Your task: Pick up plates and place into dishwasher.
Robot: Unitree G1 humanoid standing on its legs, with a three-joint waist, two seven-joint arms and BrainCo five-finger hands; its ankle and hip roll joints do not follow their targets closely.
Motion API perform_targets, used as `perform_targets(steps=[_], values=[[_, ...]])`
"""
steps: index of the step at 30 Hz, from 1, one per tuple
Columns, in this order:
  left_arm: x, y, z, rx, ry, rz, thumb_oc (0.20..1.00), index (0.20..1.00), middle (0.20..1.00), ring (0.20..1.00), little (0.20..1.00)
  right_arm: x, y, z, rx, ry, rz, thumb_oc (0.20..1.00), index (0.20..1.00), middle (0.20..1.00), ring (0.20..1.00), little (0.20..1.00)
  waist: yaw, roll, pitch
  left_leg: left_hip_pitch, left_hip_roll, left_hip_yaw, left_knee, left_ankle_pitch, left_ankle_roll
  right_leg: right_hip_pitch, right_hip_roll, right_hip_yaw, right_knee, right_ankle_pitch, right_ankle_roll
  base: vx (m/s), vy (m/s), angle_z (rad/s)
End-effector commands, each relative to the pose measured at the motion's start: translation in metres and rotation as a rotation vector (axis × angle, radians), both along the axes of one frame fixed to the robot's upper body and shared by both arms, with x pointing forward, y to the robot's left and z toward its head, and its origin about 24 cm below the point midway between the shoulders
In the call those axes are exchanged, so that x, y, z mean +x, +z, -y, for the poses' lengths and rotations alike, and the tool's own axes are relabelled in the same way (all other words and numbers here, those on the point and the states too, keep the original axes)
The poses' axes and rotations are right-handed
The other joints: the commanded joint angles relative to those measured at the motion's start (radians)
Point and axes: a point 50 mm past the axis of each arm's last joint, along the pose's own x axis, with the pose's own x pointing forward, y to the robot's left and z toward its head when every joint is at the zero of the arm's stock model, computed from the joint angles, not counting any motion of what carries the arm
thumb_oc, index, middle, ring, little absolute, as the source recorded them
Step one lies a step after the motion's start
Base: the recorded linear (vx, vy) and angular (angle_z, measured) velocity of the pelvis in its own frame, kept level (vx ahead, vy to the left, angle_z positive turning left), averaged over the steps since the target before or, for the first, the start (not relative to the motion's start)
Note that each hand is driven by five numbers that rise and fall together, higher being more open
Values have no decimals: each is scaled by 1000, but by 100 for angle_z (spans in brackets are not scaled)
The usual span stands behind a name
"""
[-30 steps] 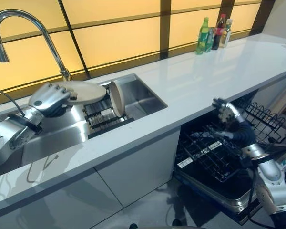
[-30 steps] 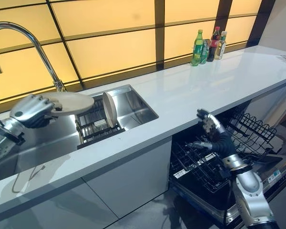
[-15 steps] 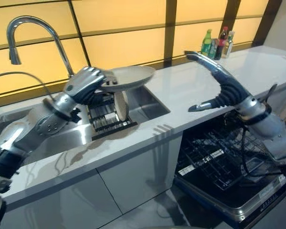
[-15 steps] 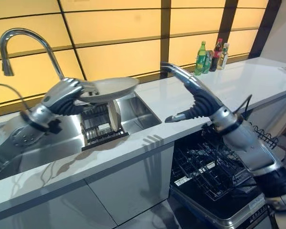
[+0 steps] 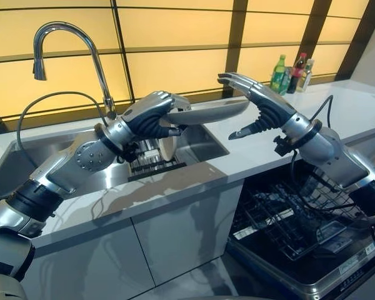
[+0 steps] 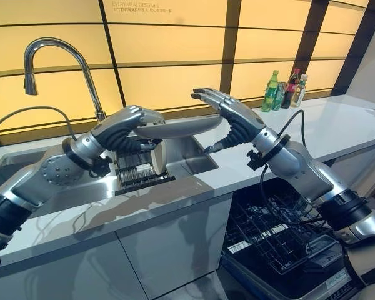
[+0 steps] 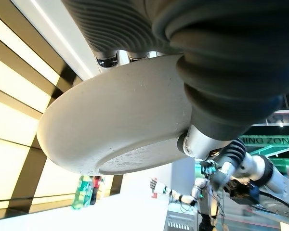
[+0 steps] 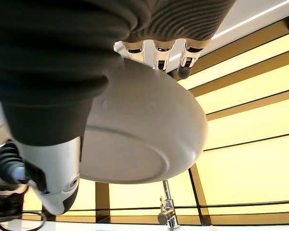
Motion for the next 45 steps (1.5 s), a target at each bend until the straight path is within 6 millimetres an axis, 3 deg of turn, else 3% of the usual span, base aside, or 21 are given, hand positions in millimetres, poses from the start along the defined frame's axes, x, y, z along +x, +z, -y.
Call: perform_targets(steps=[1, 5, 6, 7, 8, 26, 27, 28, 30, 35, 41, 45], values=[[0, 38, 15, -105, -83, 60, 200, 200, 200, 200, 200, 11, 31, -9, -2, -27, 99, 1000, 1000, 1000, 1000, 1000, 31, -9, 5, 27, -98, 8, 8, -122, 53, 39, -15, 2, 6, -93, 83, 0, 0, 0], [-1, 39, 18, -114, -111, 40, 200, 200, 200, 200, 200, 14, 30, -14, -24, -22, 71, 1000, 1000, 1000, 1000, 1000, 34, -10, 1, 27, -99, 6, 8, -121, 54, 40, -14, 4, 6, -94, 83, 0, 0, 0], [-1, 38, 19, -117, -118, 35, 200, 200, 200, 200, 200, 15, 29, -15, -32, -24, 61, 793, 793, 793, 793, 793, 35, -10, 0, 28, -98, 5, 8, -121, 54, 40, -14, 5, 6, -94, 83, 0, 0, 0], [-1, 38, 20, -116, -122, 32, 200, 200, 200, 200, 200, 16, 28, -16, -36, -22, 53, 376, 376, 376, 376, 376, 35, -11, -1, 28, -98, 8, 8, -121, 54, 41, -14, 4, 6, -94, 83, 0, 0, 0], [-2, 38, 21, -115, -126, 33, 200, 200, 200, 200, 200, 17, 26, -17, -43, -20, 38, 200, 200, 200, 200, 200, 35, -11, -2, 29, -98, 9, 8, -121, 54, 41, -14, 6, 6, -94, 84, 0, 0, 0], [-4, 42, 15, -127, -98, 75, 200, 200, 200, 200, 200, 24, 24, -2, -23, -116, 7, 200, 200, 200, 200, 200, 32, -13, -2, 34, -95, 11, 8, -123, 52, 46, -11, 15, 6, -96, 83, 0, 0, 0], [-4, 41, 14, -126, -89, 73, 479, 479, 479, 479, 479, 24, 24, -1, -15, -121, 7, 200, 200, 200, 200, 200, 32, -13, -2, 34, -95, 12, 8, -123, 53, 46, -10, 16, 6, -96, 83, 0, 0, 0], [-3, 39, 12, -118, -69, 74, 1000, 1000, 1000, 1000, 1000, 24, 23, 2, 4, -122, 3, 200, 200, 200, 200, 200, 31, -13, -2, 36, -94, 14, 8, -125, 53, 47, -10, 17, 6, -96, 83, 0, 0, 0], [-1, 36, 7, -108, -31, 90, 1000, 1000, 1000, 1000, 1000, 22, 21, 7, 24, -124, -4, 200, 200, 200, 200, 200, 28, -13, -2, 38, -93, 18, 8, -127, 54, 47, -9, 20, 6, -96, 84, 0, 0, 0], [7, 31, -32, -92, 186, 120, 1000, 1000, 1000, 1000, 1000, 11, 15, 31, 69, -148, -44, 200, 200, 200, 200, 200, 13, -10, -1, 40, -88, 34, 8, -128, 54, 44, -7, 33, 6, -94, 87, 0, 2, -1], [13, 16, -122, -155, 615, 198, 1000, 1000, 1000, 1000, 1000, -11, -8, 73, 154, -180, -186, 200, 200, 200, 200, 200, -32, -5, 7, 43, -83, 60, 8, -129, 54, 37, 0, 66, 6, -87, 89, -1, 3, -10], [10, 9, -161, -180, 813, 246, 1000, 1000, 1000, 1000, 1000, -22, -16, 90, 153, -189, -283, 200, 200, 200, 200, 200, -58, -3, 11, 46, -80, 78, 8, -130, 53, 33, 5, 83, 6, -84, 89, -7, 2, -11]])
